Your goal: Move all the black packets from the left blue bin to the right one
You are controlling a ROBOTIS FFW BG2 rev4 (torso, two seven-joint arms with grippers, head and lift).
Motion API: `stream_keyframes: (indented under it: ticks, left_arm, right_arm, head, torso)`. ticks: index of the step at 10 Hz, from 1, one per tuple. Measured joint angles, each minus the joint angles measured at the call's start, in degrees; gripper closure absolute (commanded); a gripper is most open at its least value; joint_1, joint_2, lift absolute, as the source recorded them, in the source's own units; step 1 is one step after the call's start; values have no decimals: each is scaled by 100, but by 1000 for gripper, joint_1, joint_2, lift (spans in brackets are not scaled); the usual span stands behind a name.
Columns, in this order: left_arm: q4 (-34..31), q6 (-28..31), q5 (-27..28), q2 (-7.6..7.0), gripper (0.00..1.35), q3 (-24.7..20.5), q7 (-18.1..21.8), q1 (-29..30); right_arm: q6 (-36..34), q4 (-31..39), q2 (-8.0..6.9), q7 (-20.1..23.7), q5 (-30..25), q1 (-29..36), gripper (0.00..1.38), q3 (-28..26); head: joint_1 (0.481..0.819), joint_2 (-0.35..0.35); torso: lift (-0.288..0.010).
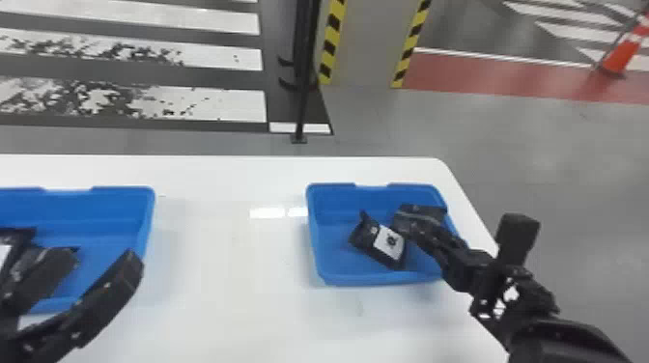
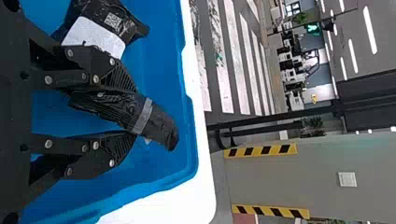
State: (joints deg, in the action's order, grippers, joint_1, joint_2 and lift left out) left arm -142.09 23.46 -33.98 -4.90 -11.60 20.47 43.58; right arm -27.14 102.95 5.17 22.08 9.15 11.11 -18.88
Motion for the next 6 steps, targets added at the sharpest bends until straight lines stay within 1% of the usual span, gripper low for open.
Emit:
stream_keyframes:
  ticks: [1, 2, 4, 5, 6]
  left_arm:
    - [0, -18, 52, 24, 156, -122, 0, 0]
    - [-1, -17, 71, 33, 156, -248, 0, -12]
    - [-1, 23, 97, 35, 156, -491, -8, -39]
    - [-1, 61, 131, 39, 156, -639, -17, -52]
    - [-1, 131, 192, 42, 156, -794, -32, -74]
  right_arm:
    - [-10, 372, -74, -157, -92, 214, 93, -4]
    - [71, 908, -196, -341, -226, 562, 131, -2]
    - [542, 1677, -419, -478, -301, 1253, 137, 40]
    - [825, 1957, -493, -488, -227, 1598, 137, 85]
    - [1115, 2186, -511, -504, -127, 1931, 137, 168]
  head:
    - [695, -204]
    - [695, -193]
    - [695, -161]
    - [695, -131]
    - [695, -114]
  torso:
    - [-139]
    - [-139]
    - [-139]
    - [-139]
    - [-139]
